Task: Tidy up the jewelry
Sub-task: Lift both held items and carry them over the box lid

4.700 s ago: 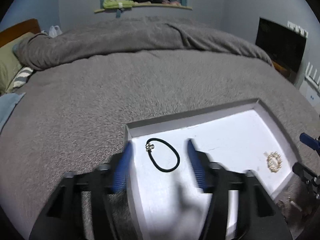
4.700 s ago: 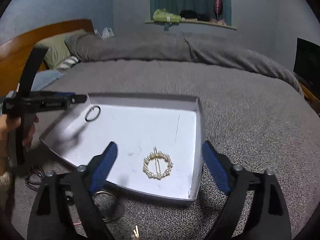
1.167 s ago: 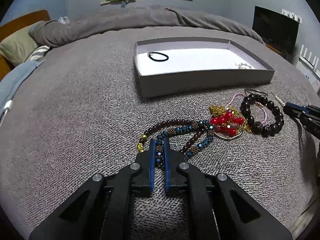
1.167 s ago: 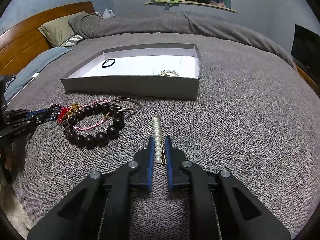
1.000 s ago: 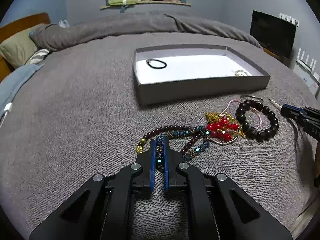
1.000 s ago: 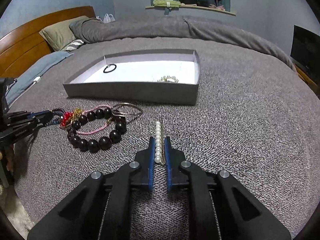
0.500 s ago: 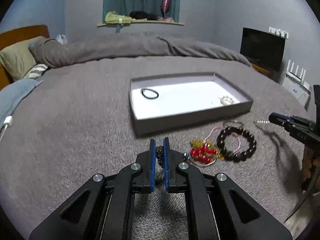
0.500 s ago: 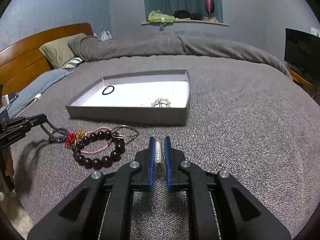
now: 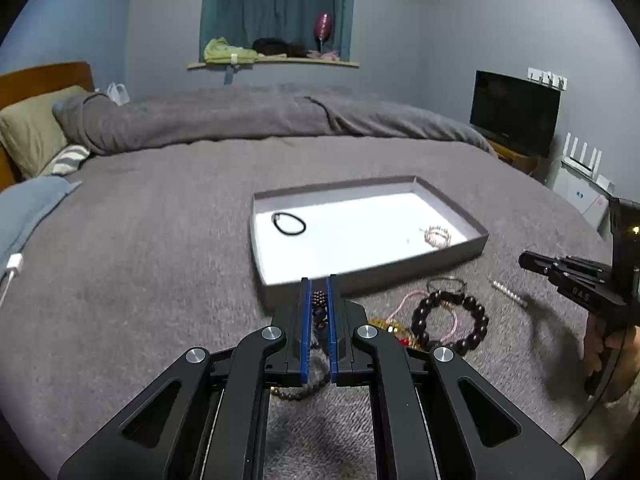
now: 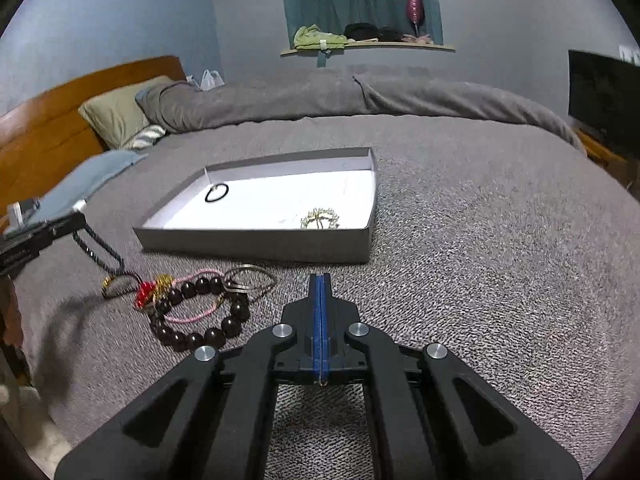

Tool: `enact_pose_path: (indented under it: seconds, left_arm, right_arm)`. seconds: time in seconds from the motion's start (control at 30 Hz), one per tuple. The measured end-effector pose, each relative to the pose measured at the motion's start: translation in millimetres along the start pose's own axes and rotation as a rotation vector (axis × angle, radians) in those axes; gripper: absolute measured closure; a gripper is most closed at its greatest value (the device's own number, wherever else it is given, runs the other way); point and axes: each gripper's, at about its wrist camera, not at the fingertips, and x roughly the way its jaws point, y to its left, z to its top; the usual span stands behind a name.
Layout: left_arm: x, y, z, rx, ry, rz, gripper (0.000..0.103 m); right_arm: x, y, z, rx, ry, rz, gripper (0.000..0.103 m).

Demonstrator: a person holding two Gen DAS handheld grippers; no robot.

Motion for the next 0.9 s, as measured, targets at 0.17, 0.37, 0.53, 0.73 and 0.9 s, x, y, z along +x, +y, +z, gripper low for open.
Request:
enact_pose_path:
  seconds: [0.17, 0.37, 0.53, 0.73, 0.9]
  left_arm:
    - [0, -6, 1, 0.013, 0.000, -0.011, 0.095]
    - [4, -6, -3, 0.014, 0.019, -0.020, 0.095]
    - [3, -6, -3, 0.015, 0.022, -0.019, 0.095]
    - [1, -4, -2, 0.010, 0.020, -0.024, 0.095]
    - [-3, -5, 7, 0.013, 0.006, -0.037, 0.095]
  right_arm:
    - [12, 2, -5, -0.037, 0.085, 0.033, 0.103]
    - [29, 10, -16, -0.079, 0.167, 0.003, 0.100]
    - [27, 10, -18, -0.086, 0.167, -0.010, 0.087]
    - [35, 8, -23, -0.087, 0.220, -0.017, 0.092]
    - [23, 9, -15, -0.064, 0.164, -0.002, 0.095]
